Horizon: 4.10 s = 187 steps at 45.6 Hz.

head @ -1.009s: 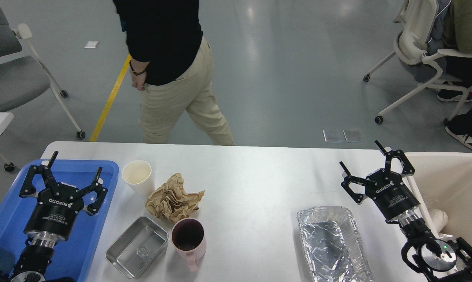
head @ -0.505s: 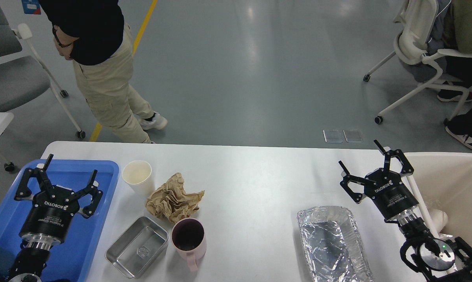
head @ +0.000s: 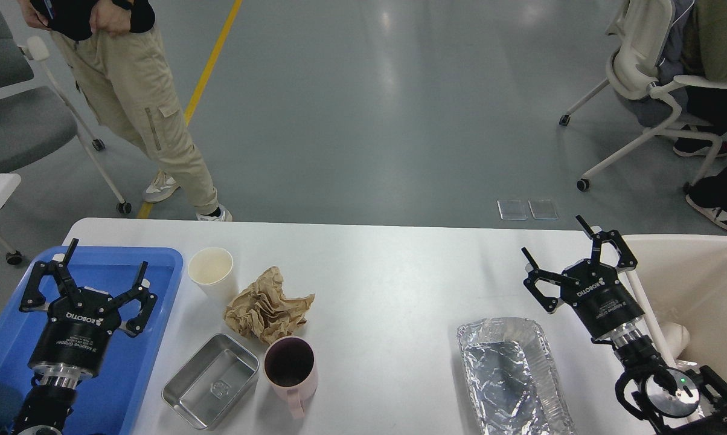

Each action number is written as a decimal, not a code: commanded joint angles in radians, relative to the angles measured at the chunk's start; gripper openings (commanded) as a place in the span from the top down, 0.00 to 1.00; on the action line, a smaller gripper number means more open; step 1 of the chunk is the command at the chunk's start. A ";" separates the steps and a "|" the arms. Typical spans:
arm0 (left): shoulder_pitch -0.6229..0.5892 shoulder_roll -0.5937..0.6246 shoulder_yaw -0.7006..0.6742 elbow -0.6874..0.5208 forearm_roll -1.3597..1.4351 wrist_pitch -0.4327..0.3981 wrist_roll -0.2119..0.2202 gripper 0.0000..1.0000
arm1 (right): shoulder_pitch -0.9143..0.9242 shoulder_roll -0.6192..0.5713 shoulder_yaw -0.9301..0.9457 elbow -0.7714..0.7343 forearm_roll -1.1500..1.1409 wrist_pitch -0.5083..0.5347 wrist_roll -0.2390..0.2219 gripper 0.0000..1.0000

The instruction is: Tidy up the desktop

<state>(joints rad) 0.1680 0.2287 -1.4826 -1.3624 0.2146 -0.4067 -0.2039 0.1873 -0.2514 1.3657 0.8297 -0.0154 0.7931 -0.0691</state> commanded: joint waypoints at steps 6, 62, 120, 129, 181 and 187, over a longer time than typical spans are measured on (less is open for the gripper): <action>-0.002 0.008 -0.004 -0.001 0.000 -0.014 0.001 0.03 | 0.004 0.009 -0.003 -0.004 0.000 -0.002 0.000 0.00; 0.228 0.797 0.071 -0.211 0.000 0.151 0.175 0.03 | 0.001 0.032 -0.010 -0.001 0.000 0.005 0.000 0.00; 0.208 1.106 0.151 -0.083 0.011 0.175 -0.003 0.03 | -0.025 0.035 -0.010 0.003 0.000 0.006 0.000 0.00; 0.206 1.075 0.160 -0.004 0.040 0.213 0.003 0.03 | -0.025 0.047 -0.008 0.006 0.000 0.006 0.000 0.00; -0.680 0.992 0.517 0.042 1.486 -0.340 -0.238 0.03 | 0.003 0.103 -0.025 0.006 -0.003 0.003 0.000 0.00; -0.919 0.916 0.760 0.042 1.525 -0.403 -0.230 0.03 | 0.003 0.103 -0.025 0.008 -0.003 0.006 0.000 0.00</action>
<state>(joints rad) -0.5612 1.2040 -0.9175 -1.3199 1.7032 -0.7611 -0.4376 0.1902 -0.1487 1.3407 0.8361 -0.0184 0.7962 -0.0690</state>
